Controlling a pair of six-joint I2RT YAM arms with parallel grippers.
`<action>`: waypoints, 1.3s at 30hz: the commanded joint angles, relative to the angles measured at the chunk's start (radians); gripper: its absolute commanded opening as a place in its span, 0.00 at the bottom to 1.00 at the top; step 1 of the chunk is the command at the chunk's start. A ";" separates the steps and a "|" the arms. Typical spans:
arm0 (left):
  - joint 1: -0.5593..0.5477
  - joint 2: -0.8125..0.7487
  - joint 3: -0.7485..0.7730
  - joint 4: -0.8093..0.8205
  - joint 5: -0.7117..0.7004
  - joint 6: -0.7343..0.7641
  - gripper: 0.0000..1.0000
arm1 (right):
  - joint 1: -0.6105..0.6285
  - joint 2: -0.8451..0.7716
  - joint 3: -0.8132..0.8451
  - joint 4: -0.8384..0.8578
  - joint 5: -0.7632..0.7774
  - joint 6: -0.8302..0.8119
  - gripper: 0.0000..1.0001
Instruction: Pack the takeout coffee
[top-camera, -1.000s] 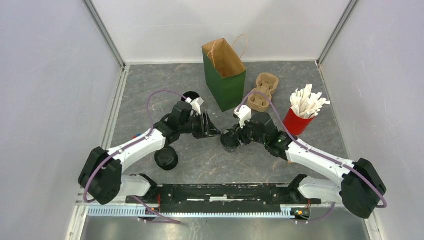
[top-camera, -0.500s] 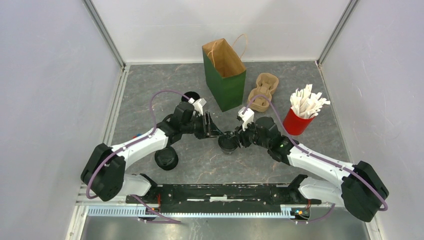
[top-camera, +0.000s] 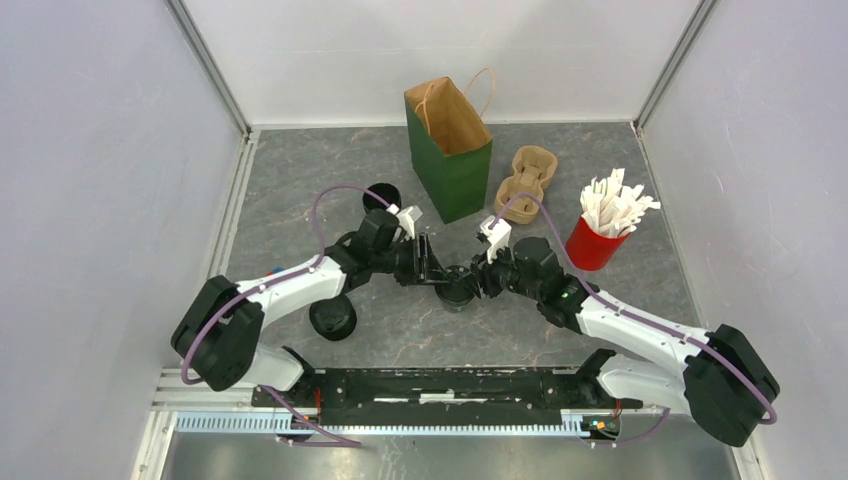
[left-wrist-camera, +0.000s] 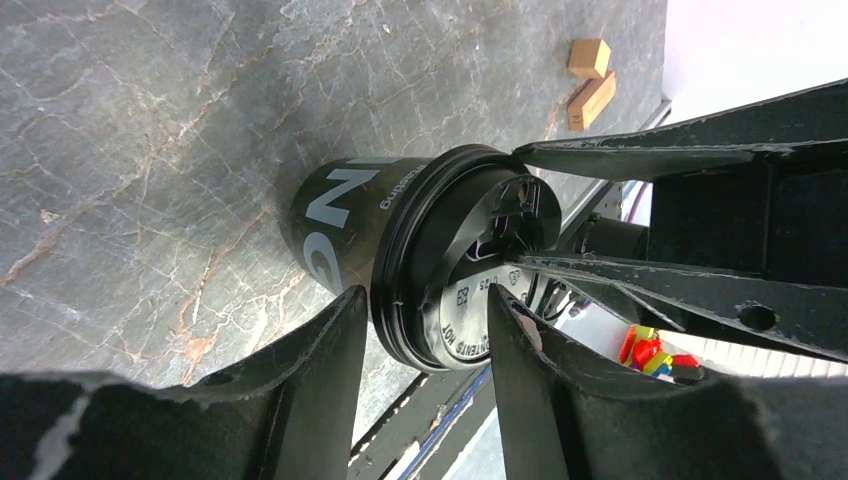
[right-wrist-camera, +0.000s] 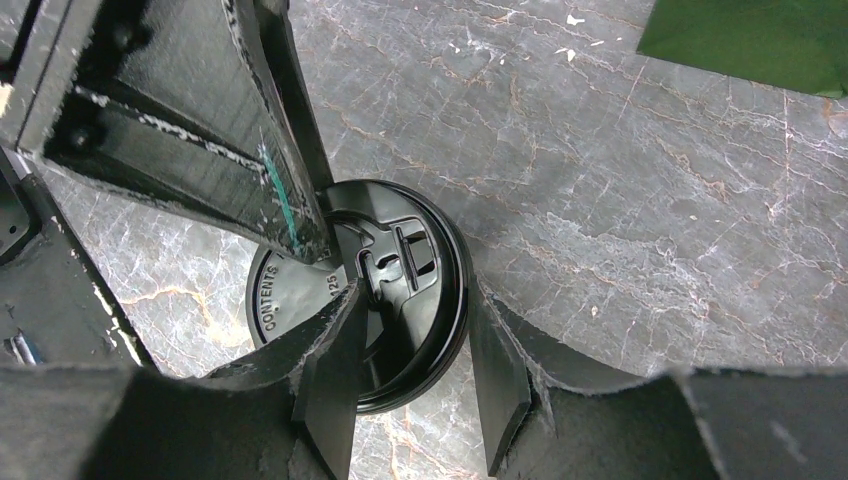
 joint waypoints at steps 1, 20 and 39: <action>-0.021 0.024 0.003 0.029 0.029 0.057 0.55 | -0.001 -0.002 -0.018 -0.048 -0.003 0.003 0.47; -0.048 0.057 0.031 -0.062 -0.050 0.118 0.48 | -0.002 -0.064 0.084 -0.187 0.067 0.007 0.51; -0.053 0.043 0.043 -0.111 -0.088 0.143 0.46 | -0.098 -0.080 0.009 -0.137 -0.088 0.010 0.42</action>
